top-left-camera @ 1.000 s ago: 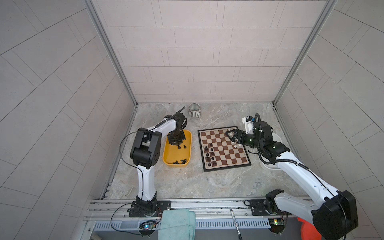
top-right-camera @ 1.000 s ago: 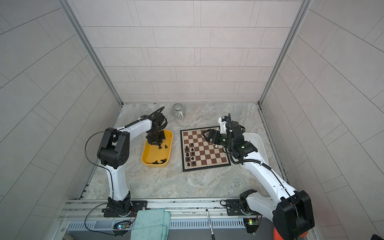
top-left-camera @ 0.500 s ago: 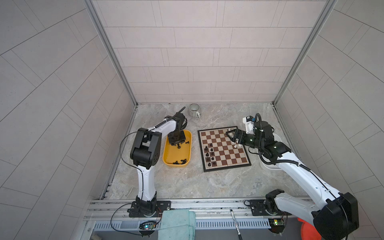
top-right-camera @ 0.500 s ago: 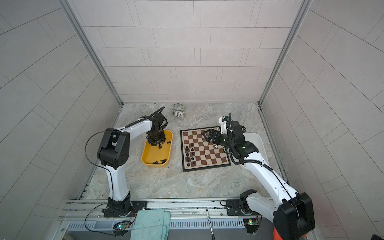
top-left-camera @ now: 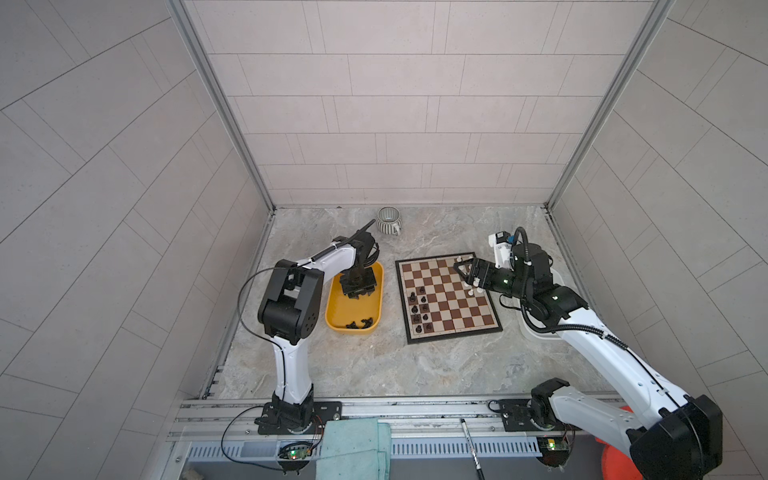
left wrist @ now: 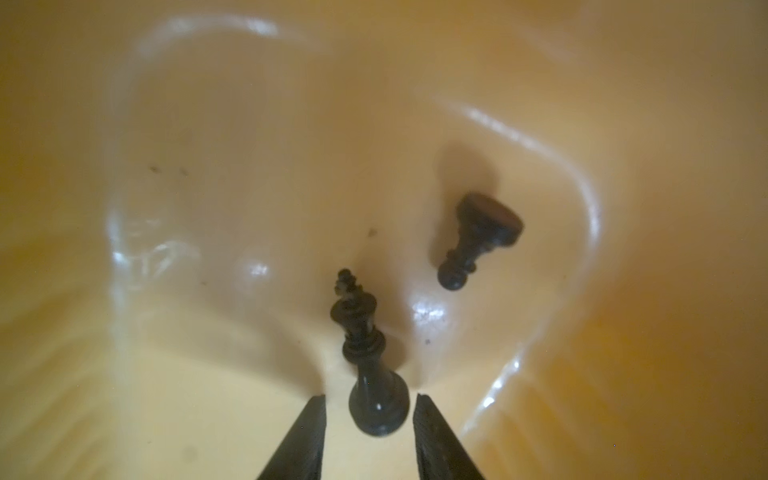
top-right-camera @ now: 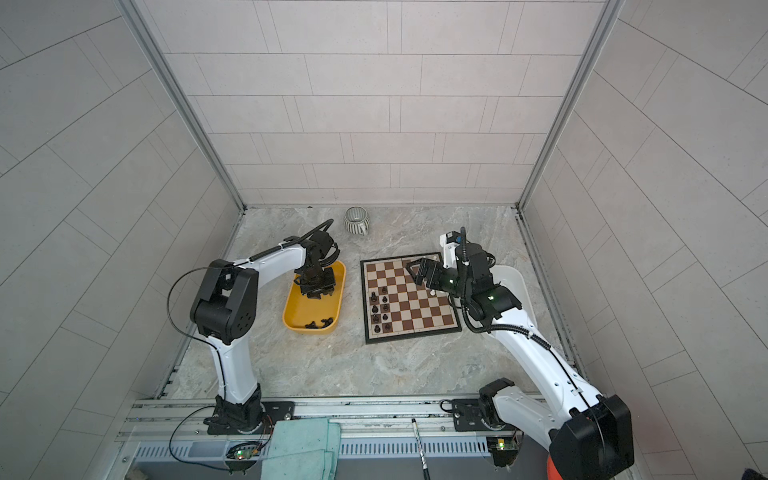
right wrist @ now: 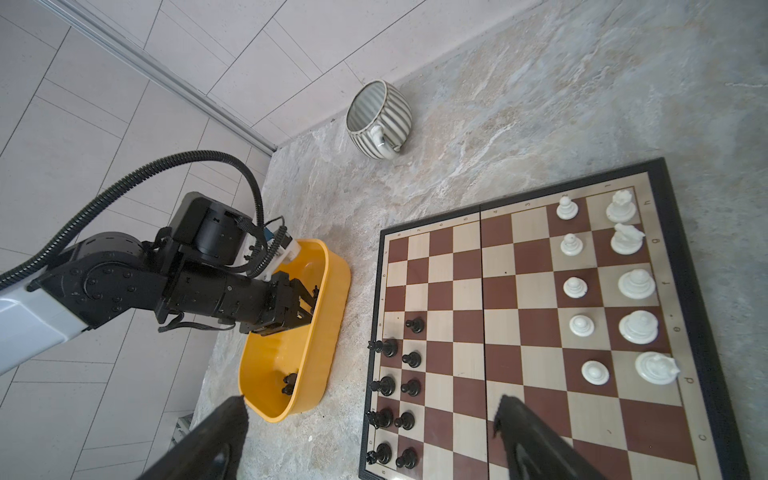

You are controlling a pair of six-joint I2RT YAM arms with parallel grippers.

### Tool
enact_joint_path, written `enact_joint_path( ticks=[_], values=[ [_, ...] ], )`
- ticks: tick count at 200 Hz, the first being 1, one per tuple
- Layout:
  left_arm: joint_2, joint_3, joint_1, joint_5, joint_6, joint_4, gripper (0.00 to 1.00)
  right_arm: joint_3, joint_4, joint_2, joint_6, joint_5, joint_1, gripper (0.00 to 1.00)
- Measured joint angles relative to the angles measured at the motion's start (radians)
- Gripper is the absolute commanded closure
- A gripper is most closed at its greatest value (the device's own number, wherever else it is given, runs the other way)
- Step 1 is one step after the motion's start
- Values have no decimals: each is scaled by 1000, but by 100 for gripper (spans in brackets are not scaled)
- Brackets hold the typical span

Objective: Set up the chess pieces on the board

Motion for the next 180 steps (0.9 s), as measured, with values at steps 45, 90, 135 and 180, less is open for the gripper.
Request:
enact_joint_path(
  ticks=[45,90,135,180],
  values=[
    [0,-8,-11,11,-13,-13,61,-6,0,0,0,0,0,5],
    [-3,-3,-4,24,-37,10,53,-7,0,0,-4,0,0,5],
    [-21,-2,9,76,-107,74,46,-7,0,2,-9,-1,0,5],
    [-27,3,12,120,-166,129,42,-7,0,14,-11,-3,0,5]
  ],
)
